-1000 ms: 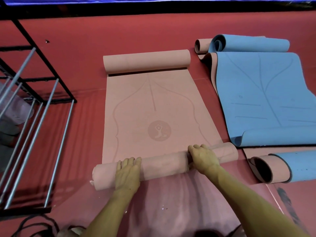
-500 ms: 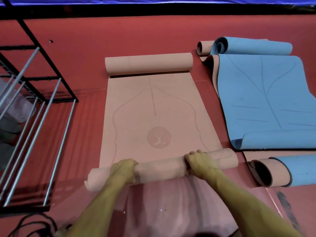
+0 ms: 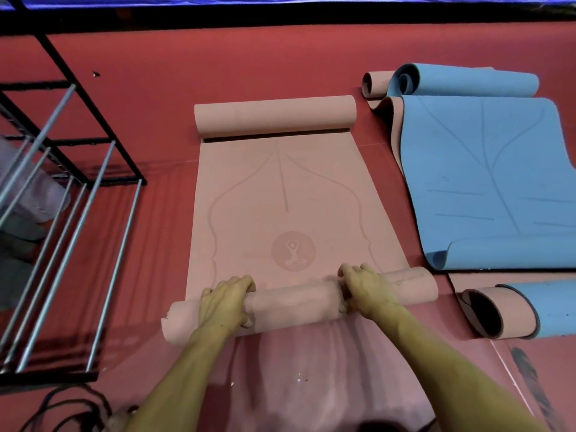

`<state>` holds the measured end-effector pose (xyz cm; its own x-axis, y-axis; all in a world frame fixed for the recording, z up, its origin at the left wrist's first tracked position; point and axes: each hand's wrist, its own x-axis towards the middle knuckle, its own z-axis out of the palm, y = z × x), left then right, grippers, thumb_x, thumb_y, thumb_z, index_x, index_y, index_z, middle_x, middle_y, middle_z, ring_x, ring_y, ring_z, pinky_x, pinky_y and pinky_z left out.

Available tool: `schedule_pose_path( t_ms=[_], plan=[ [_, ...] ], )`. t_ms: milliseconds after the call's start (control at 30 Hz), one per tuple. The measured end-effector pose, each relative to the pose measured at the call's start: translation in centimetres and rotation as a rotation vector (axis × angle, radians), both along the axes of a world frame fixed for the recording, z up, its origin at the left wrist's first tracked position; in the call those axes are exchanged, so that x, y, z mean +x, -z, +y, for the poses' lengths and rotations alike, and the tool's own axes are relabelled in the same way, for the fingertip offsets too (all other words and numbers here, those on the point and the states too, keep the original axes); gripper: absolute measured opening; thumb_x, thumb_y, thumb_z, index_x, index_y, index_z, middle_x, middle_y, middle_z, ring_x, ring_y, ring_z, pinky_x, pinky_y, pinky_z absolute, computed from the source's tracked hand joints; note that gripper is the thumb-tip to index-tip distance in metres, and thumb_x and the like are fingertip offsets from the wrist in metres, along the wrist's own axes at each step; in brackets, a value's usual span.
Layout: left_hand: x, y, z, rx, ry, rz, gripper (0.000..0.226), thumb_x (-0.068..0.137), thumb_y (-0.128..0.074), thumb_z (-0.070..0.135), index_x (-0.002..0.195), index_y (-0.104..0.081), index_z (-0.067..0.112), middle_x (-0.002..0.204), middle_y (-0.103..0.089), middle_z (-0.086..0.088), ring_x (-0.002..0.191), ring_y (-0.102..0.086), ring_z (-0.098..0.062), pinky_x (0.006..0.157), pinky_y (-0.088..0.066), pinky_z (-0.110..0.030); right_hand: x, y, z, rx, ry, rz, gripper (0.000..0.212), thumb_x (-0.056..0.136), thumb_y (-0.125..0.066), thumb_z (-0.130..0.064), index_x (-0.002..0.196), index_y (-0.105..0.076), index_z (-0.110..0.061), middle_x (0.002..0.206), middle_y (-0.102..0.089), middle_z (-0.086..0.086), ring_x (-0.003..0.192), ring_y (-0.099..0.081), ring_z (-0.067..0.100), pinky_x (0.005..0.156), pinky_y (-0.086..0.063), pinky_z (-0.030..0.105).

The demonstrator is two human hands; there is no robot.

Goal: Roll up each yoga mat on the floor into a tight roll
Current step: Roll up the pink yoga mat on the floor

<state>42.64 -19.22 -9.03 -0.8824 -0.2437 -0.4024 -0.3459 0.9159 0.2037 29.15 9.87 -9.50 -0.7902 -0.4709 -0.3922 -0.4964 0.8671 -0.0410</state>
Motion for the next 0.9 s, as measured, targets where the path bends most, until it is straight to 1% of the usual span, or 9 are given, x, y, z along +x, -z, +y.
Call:
schedule_pose_path(
  t_ms=[100,267,333,467,533,600,667,767,900],
  plan=[
    [-0.4,0.0,-0.5,0.031,-0.037,-0.020,0.055,0.058,-0.087,0.024,0.104,-0.059,0.034,0.104,-0.066,0.016,0.105,-0.064,-0.015,0.088,-0.043,-0.037,0.0,0.0,-0.5,0.008,0.015,0.008,0.046,0.081,-0.077,-0.026,0.120,-0.053,-0.020,0.115,-0.066,-0.001,0.110,-0.053,0.023,0.072,-0.037,0.033],
    [-0.8,0.3,-0.1,-0.019,-0.014,-0.023,0.058,0.065,-0.090,0.026,0.116,-0.066,0.041,0.117,-0.060,0.013,0.120,-0.052,-0.018,0.090,-0.036,-0.037,0.0,0.0,-0.7,0.033,-0.008,0.071,0.046,0.080,-0.076,-0.027,0.124,-0.062,-0.022,0.126,-0.052,0.003,0.111,-0.047,0.028,0.087,-0.048,0.036],
    [-0.8,0.2,-0.2,-0.041,-0.008,-0.024,0.058,0.068,-0.089,0.029,0.120,-0.067,0.041,0.118,-0.057,0.013,0.120,-0.051,-0.017,0.088,-0.033,-0.037,0.0,-0.2,-0.8,0.029,-0.020,0.060,0.044,0.080,-0.077,-0.026,0.121,-0.062,-0.020,0.121,-0.054,0.002,0.110,-0.049,0.025,0.079,-0.048,0.036],
    [-0.9,-0.2,-0.2,-0.040,-0.036,-0.009,0.058,0.068,-0.087,0.026,0.120,-0.066,0.041,0.118,-0.066,0.016,0.116,-0.060,-0.016,0.088,-0.037,-0.038,0.2,-0.6,-1.3,0.041,-0.030,0.097,0.047,0.076,-0.081,-0.024,0.116,-0.055,-0.019,0.111,-0.060,-0.001,0.105,-0.057,0.023,0.065,-0.040,0.036],
    [-0.8,-0.2,-0.2,-0.002,-0.074,0.012,0.054,0.070,-0.085,0.023,0.114,-0.060,0.041,0.115,-0.069,0.018,0.114,-0.062,-0.016,0.087,-0.039,-0.038,0.2,-0.6,-1.4,0.040,-0.032,0.093,0.041,0.081,-0.075,-0.022,0.118,-0.056,-0.020,0.114,-0.061,0.000,0.107,-0.056,0.024,0.067,-0.043,0.036],
    [-0.8,-0.1,-0.4,0.025,-0.099,0.021,0.047,0.072,-0.082,0.022,0.110,-0.062,0.041,0.112,-0.070,0.017,0.113,-0.062,-0.017,0.089,-0.040,-0.038,0.0,-0.5,-1.4,0.009,-0.024,0.070,0.039,0.085,-0.071,-0.022,0.123,-0.060,-0.021,0.123,-0.059,0.000,0.113,-0.052,0.026,0.081,-0.049,0.037],
    [-0.7,0.0,-0.6,0.023,-0.094,0.018,0.050,0.075,-0.082,0.026,0.118,-0.067,0.045,0.119,-0.067,0.017,0.118,-0.057,-0.017,0.095,-0.040,-0.039,-0.1,-0.4,-1.3,-0.012,-0.011,0.065,0.043,0.086,-0.071,-0.025,0.128,-0.063,-0.025,0.131,-0.053,0.002,0.118,-0.047,0.027,0.093,-0.050,0.038],
    [-0.7,0.0,-0.7,-0.042,-0.059,0.015,0.057,0.079,-0.084,0.039,0.131,-0.063,0.051,0.127,-0.056,0.012,0.123,-0.048,-0.018,0.099,-0.040,-0.040,0.0,-0.3,-1.2,-0.030,0.002,0.067,0.045,0.087,-0.073,-0.029,0.130,-0.061,-0.024,0.125,-0.052,0.002,0.116,-0.049,0.025,0.087,-0.053,0.039],
    [-1.0,-0.2,-0.6,-0.036,-0.096,0.044,0.047,0.086,-0.075,0.033,0.128,-0.062,0.047,0.125,-0.061,0.012,0.123,-0.053,-0.018,0.096,-0.041,-0.040,0.3,-0.5,-1.4,-0.046,0.001,0.103,0.041,0.088,-0.072,-0.029,0.124,-0.054,-0.019,0.120,-0.059,0.001,0.111,-0.057,0.025,0.081,-0.053,0.039]
  ],
)
